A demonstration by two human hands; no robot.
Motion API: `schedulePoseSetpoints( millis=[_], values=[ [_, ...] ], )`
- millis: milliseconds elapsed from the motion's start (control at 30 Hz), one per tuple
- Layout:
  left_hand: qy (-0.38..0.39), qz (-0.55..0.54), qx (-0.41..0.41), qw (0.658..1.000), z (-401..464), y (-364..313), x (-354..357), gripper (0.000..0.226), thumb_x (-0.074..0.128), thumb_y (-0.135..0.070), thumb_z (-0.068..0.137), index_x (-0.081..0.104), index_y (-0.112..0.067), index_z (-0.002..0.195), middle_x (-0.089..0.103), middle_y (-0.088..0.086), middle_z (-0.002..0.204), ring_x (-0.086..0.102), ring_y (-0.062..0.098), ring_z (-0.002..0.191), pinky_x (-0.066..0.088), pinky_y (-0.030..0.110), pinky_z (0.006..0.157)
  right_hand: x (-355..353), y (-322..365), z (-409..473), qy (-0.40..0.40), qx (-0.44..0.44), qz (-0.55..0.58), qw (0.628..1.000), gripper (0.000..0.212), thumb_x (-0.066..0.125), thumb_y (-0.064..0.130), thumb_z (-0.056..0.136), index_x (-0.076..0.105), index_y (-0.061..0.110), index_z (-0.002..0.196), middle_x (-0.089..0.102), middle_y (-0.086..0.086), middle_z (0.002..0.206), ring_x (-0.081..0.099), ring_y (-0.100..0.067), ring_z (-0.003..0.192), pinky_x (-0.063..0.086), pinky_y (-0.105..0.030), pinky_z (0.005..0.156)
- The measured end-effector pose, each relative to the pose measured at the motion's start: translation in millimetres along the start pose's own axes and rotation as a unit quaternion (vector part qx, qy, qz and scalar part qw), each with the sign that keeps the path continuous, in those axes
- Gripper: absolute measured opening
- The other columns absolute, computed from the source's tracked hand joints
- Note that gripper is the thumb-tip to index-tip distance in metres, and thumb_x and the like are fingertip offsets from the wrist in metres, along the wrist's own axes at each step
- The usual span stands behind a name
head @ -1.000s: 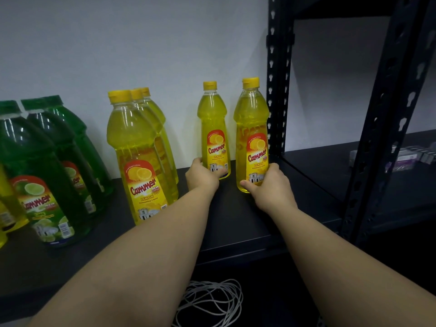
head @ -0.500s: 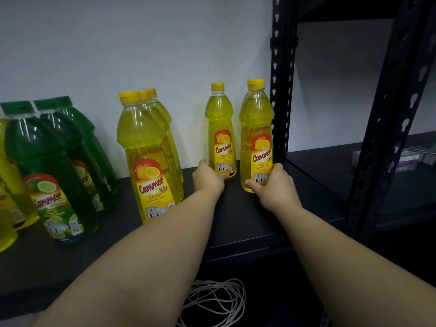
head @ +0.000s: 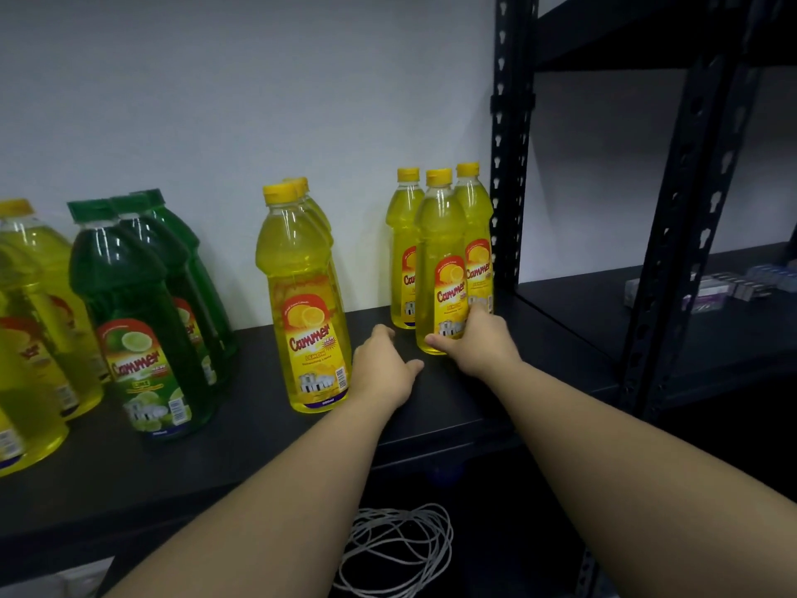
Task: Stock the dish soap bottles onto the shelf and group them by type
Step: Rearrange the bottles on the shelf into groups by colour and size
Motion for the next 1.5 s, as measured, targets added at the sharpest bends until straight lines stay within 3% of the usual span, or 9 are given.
schedulePoseSetpoints(
  millis=[233, 667, 733, 800, 867, 933, 1033, 1233, 1500],
  values=[
    [-0.016, -0.023, 0.001, 1.000, -1, 0, -2, 0.065, 0.086, -0.031, 0.084, 0.051, -0.018, 0.138, 0.062, 0.003, 0.135, 0.059, 0.023, 0.124, 0.053, 0.038, 0.099, 16, 9, 14, -0.008, 0.012, -0.021, 1.000, 0.087, 0.078, 0.062, 0.082, 0.039, 0.013, 0.142, 0.058, -0.011, 0.136, 0.052, -0.036, 0.134, 0.022, -0.071, 0.119],
    [-0.016, -0.028, 0.002, 0.999, -3, -1, -3, 0.066, 0.085, -0.031, 0.084, 0.050, -0.019, 0.139, 0.062, 0.002, 0.137, 0.057, 0.022, 0.127, 0.053, 0.039, 0.101, 16, 8, 13, -0.018, -0.002, -0.015, 1.000, 0.081, 0.075, 0.061, 0.086, 0.040, 0.013, 0.141, 0.059, -0.007, 0.134, 0.055, -0.034, 0.131, 0.016, -0.073, 0.120],
    [-0.018, -0.026, 0.001, 0.999, -2, -1, -3, 0.066, 0.086, -0.031, 0.084, 0.050, -0.019, 0.139, 0.062, 0.002, 0.138, 0.057, 0.022, 0.128, 0.053, 0.038, 0.102, 17, 10, 12, -0.006, -0.014, -0.007, 1.000, 0.075, 0.073, 0.060, 0.087, 0.042, 0.014, 0.139, 0.059, -0.005, 0.129, 0.055, -0.033, 0.129, 0.018, -0.072, 0.120],
    [-0.020, -0.020, 0.001, 1.000, -1, -1, -3, 0.066, 0.086, -0.031, 0.084, 0.051, -0.019, 0.139, 0.062, 0.002, 0.138, 0.058, 0.021, 0.128, 0.053, 0.038, 0.102, 13, 4, 17, 0.005, -0.027, 0.033, 0.999, 0.068, 0.073, 0.055, 0.087, 0.046, 0.014, 0.133, 0.057, -0.002, 0.115, 0.057, -0.032, 0.122, 0.034, -0.063, 0.115],
    [-0.020, -0.010, 0.002, 1.000, -1, -1, -2, 0.066, 0.085, -0.032, 0.085, 0.051, -0.019, 0.140, 0.062, 0.001, 0.138, 0.058, 0.021, 0.128, 0.053, 0.037, 0.102, 1, -11, 26, -0.003, -0.021, 0.094, 0.995, 0.064, 0.078, 0.050, 0.084, 0.050, 0.014, 0.130, 0.058, 0.001, 0.111, 0.061, -0.027, 0.114, 0.048, -0.041, 0.096],
    [-0.018, 0.005, 0.008, 1.000, 0, -3, -1, 0.065, 0.084, -0.034, 0.086, 0.052, -0.020, 0.141, 0.062, 0.001, 0.139, 0.057, 0.021, 0.129, 0.053, 0.037, 0.103, -15, -30, 35, -0.031, -0.003, 0.116, 0.993, 0.062, 0.081, 0.045, 0.084, 0.054, 0.012, 0.129, 0.063, -0.002, 0.118, 0.062, -0.022, 0.106, 0.047, -0.033, 0.082],
    [-0.012, 0.033, 0.019, 0.999, 1, -5, 1, 0.064, 0.081, -0.040, 0.087, 0.054, -0.020, 0.142, 0.061, 0.000, 0.140, 0.057, 0.021, 0.129, 0.052, 0.036, 0.102, -23, -46, 50, -0.044, 0.013, 0.108, 0.993, 0.055, 0.081, 0.038, 0.085, 0.056, 0.010, 0.125, 0.065, -0.007, 0.117, 0.058, -0.018, 0.097, 0.045, -0.032, 0.078],
    [-0.008, 0.065, 0.028, 0.997, 1, -7, 6, 0.065, 0.079, -0.050, 0.086, 0.057, -0.020, 0.139, 0.064, 0.000, 0.135, 0.059, 0.021, 0.126, 0.053, 0.036, 0.102, -19, -53, 83, -0.062, 0.031, 0.122, 0.990, 0.074, 0.089, 0.045, 0.076, 0.052, 0.008, 0.128, 0.064, -0.014, 0.124, 0.064, -0.031, 0.115, 0.049, -0.035, 0.078],
    [-0.014, 0.080, 0.028, 0.996, 5, -7, 8, 0.063, 0.078, -0.051, 0.086, 0.059, -0.021, 0.137, 0.065, -0.001, 0.134, 0.060, 0.019, 0.123, 0.051, 0.033, 0.098, -14, -44, 100, -0.075, 0.012, 0.148, 0.986, 0.079, 0.093, 0.046, 0.069, 0.050, 0.016, 0.127, 0.066, -0.007, 0.119, 0.065, -0.027, 0.108, 0.052, -0.038, 0.080]
  ],
)
Point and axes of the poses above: each hand's wrist, its own z-axis towards the middle knuckle, its own x-axis out of the palm, y = z × x, the point moved 10 cm from there along z, towards the middle knuckle
